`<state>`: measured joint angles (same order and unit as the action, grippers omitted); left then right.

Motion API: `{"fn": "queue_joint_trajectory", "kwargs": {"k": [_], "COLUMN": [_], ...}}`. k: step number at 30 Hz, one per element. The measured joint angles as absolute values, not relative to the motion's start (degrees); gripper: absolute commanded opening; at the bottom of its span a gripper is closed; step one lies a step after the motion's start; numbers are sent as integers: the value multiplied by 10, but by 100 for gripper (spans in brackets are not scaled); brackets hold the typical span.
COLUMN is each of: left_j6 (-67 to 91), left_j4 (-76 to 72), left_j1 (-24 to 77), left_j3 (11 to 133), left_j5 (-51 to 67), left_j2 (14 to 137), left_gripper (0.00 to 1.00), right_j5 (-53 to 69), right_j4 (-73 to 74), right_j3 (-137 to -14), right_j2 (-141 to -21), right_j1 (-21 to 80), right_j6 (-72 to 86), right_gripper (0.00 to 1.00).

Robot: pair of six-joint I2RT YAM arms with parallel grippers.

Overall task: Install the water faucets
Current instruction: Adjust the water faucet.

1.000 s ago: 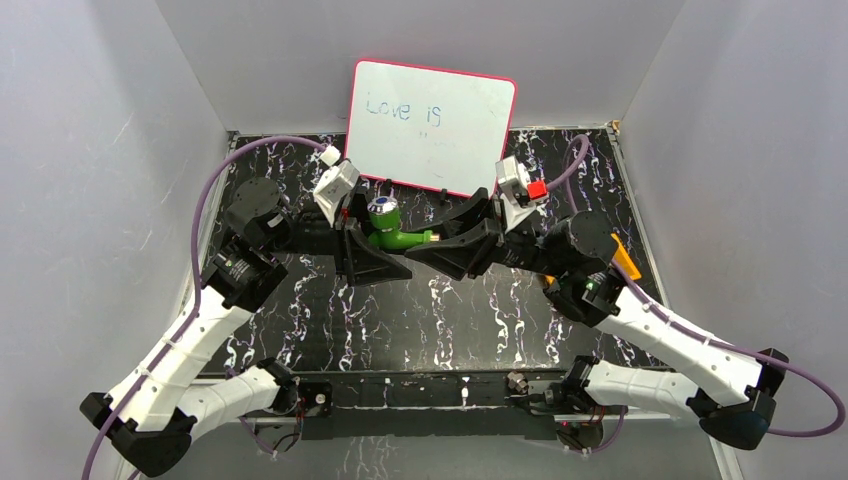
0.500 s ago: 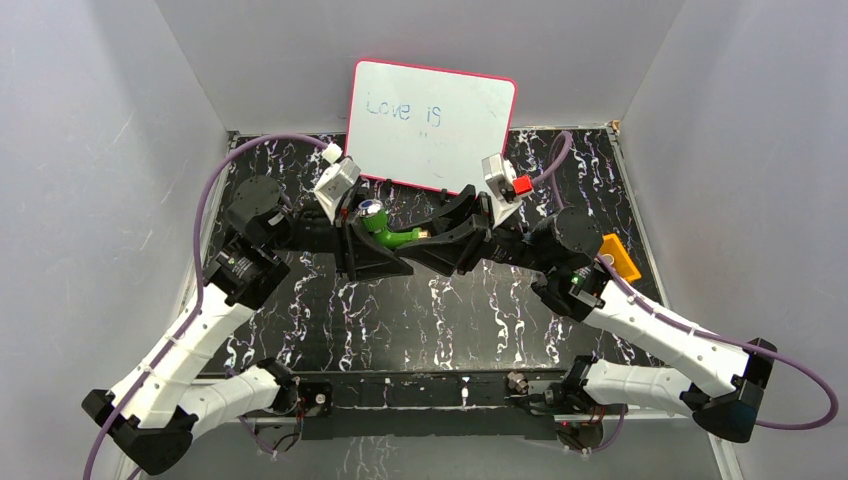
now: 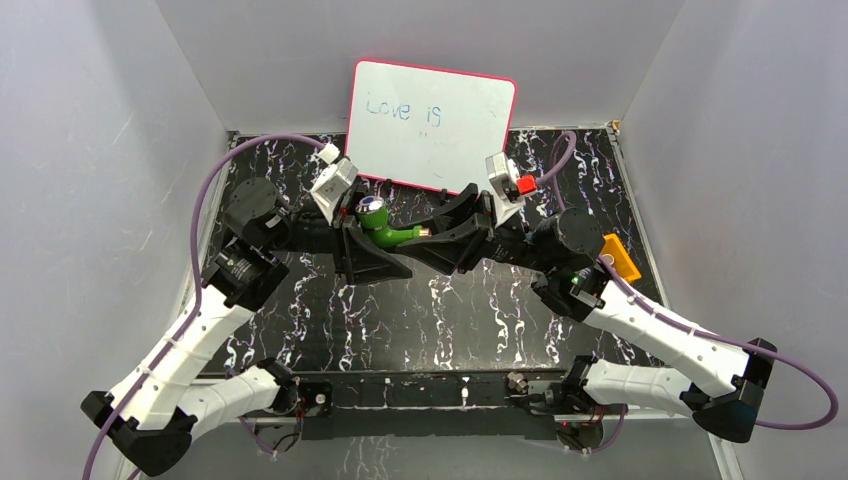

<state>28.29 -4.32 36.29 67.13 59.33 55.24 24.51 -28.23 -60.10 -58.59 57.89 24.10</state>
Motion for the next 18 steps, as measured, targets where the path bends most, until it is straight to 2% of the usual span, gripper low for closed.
{"fn": "queue_joint_trajectory", "kwargs": {"k": [5,10,12,14,18], "left_j6": [286,289,291,293,297], "left_j4": [-44,-47,-47,-48,-51], "left_j1": [363,363,363,363,363], "left_j3": [671,671,671,671,671], "left_j5": [593,593,593,593,594], "left_j2": [552,552,552,552,552], "left_gripper": [40,28,17,0,0], "right_j5": [245,245,246,246,251], "right_j4": [-289,-291,-291,-292,-294], "right_j3": [-601,-601,-601,-601,-601], "right_j2": [-585,-583,-583,-583,-585], "right_j1": [579,579,579,579,579], "right_j6": [242,243,243,243,242], "right_gripper": [0,0,0,0,0]}}
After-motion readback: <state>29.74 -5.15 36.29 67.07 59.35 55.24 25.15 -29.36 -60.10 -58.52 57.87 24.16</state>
